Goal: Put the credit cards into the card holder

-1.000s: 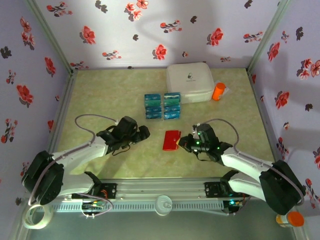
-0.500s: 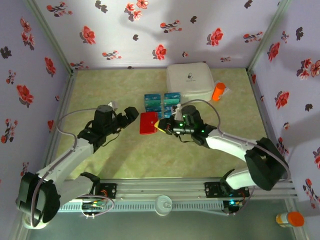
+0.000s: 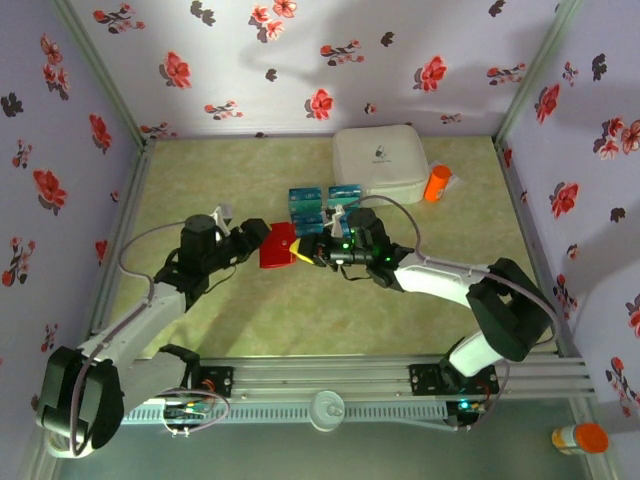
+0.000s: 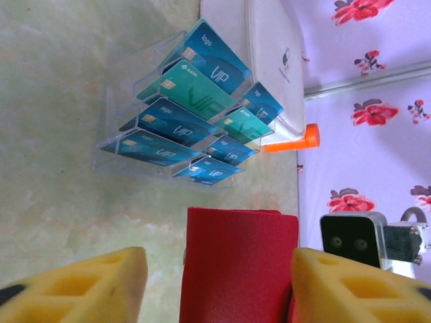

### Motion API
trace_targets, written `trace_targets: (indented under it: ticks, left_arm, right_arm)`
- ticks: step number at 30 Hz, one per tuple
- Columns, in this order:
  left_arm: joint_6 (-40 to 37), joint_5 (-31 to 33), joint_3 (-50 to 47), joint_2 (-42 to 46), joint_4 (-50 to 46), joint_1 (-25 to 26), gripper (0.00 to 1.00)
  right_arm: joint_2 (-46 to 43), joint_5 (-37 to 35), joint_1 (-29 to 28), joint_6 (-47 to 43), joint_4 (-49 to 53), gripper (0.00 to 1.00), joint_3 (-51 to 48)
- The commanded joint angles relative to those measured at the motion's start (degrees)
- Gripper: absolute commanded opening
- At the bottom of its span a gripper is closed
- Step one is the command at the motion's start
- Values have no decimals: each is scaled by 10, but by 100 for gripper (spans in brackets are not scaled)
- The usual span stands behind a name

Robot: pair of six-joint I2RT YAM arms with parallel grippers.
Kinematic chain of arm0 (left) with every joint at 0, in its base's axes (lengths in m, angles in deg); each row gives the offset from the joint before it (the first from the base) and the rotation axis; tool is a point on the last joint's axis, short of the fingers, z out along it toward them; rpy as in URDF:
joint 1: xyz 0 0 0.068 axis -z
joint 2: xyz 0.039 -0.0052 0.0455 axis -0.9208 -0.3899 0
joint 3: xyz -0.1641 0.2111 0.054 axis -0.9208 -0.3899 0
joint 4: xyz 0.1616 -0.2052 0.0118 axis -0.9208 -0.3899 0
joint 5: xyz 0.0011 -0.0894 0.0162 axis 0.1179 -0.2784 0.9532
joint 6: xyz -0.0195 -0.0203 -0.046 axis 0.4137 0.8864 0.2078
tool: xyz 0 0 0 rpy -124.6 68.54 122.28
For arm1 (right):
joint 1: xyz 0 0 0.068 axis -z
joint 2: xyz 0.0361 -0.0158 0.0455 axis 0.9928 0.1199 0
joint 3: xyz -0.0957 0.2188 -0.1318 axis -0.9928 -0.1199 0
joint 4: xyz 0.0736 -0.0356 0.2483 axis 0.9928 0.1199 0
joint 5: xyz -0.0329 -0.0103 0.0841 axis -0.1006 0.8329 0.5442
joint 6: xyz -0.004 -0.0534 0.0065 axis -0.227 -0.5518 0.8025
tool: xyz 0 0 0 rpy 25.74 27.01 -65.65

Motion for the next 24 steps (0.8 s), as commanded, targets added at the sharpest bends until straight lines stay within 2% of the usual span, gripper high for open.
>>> trace_targets:
  ticks: [1,3,9,13,16,18,19,21,24]
  left_arm:
    - [18,-21,-9,8,50,-7,44]
    - [23,-20,-11,8,57,-6,41]
    - [29,-22,-12,5,69,-6,43]
    - [33,-23,-15,6,76,-6,38]
    - [38,-23,-21,5,84,-6,22]
    - [41,-23,-25,5,89,-7,6]
    - [42,-23,-28,5,90,-7,0]
    - [43,-23,-31,5,91,-6,0]
    - [37,-22,-32,9,88,-7,0]
  right_arm:
    - [1,14,-7,8,-34,0,19]
    - [1,15,-7,9,-33,0,19]
    - [8,19,-12,13,-41,0,26]
    - [13,21,-14,17,-50,0,26]
    - [16,20,-14,18,-51,0,26]
    - [17,22,-14,14,-47,0,25]
    - [17,23,-13,8,-38,3,26]
    - [4,17,-8,-29,20,19,30]
    - [-36,-46,-5,-138,202,37,54]
